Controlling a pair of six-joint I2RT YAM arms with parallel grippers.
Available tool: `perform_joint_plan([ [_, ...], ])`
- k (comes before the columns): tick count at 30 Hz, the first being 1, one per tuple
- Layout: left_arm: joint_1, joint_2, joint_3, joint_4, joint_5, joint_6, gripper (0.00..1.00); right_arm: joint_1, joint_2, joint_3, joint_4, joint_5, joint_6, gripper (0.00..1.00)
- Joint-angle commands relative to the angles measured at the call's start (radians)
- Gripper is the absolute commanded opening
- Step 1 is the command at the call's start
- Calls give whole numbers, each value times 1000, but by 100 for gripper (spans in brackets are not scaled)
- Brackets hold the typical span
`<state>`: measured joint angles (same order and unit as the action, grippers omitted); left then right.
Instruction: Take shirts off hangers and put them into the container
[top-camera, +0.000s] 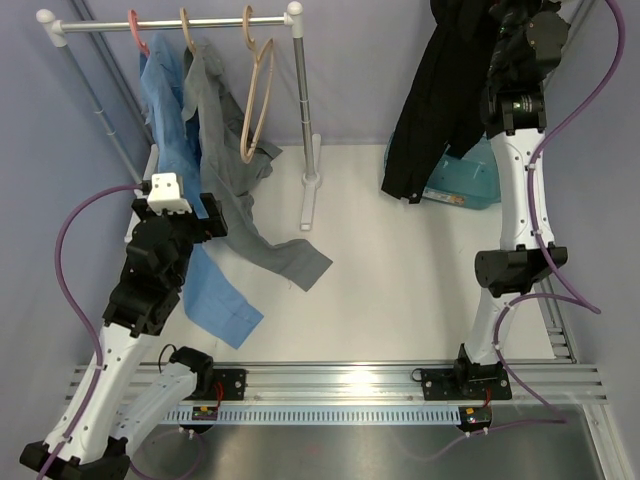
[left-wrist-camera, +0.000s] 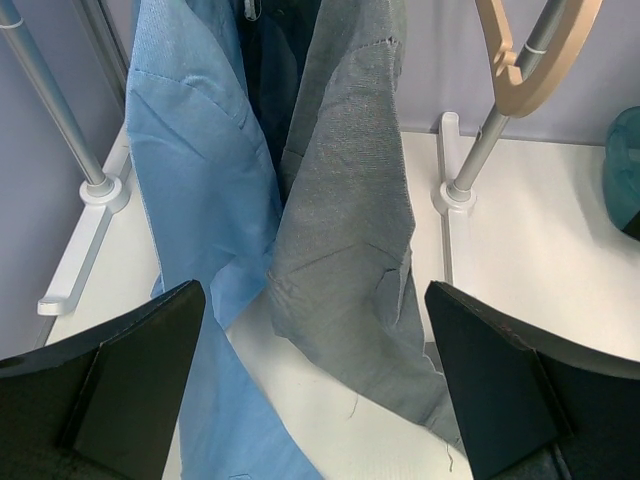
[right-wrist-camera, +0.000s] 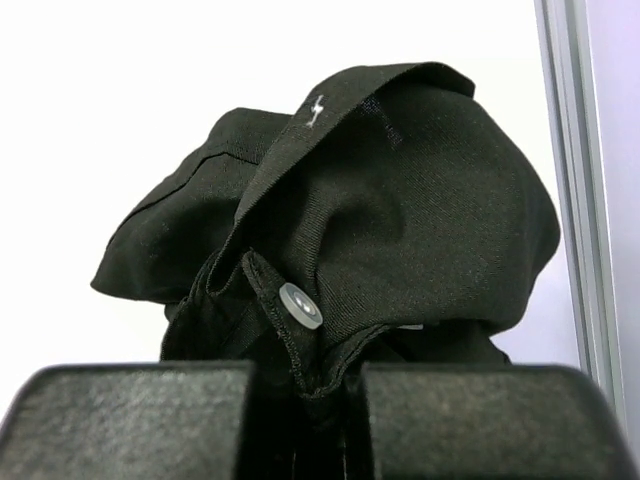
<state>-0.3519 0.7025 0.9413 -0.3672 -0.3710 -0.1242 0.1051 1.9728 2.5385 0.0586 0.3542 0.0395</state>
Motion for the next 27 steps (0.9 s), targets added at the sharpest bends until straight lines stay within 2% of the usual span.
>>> perform_joint_plan([
  [1, 5, 0, -4, 54, -19, -3, 99, -21, -3, -59, 113, 15, 59, 0],
  [5, 4, 3, -3, 54, -16, -5, 99, -41, -69, -315, 191, 78, 83, 0],
  [11, 5, 3, -4, 54, -5, -11, 99, -131, -78, -455, 172, 129, 117, 0],
  [18, 7, 5, -4, 56, -3, -11, 99, -168, -78, -647, 161, 102, 74, 0],
  [23, 7, 3, -3, 54, 1, -14, 99, -173, -88, -808, 78, 54, 112, 0],
  [27, 7, 0, -4, 54, 1, -15, 99, -173, -163, -944, 90, 13, 154, 0],
])
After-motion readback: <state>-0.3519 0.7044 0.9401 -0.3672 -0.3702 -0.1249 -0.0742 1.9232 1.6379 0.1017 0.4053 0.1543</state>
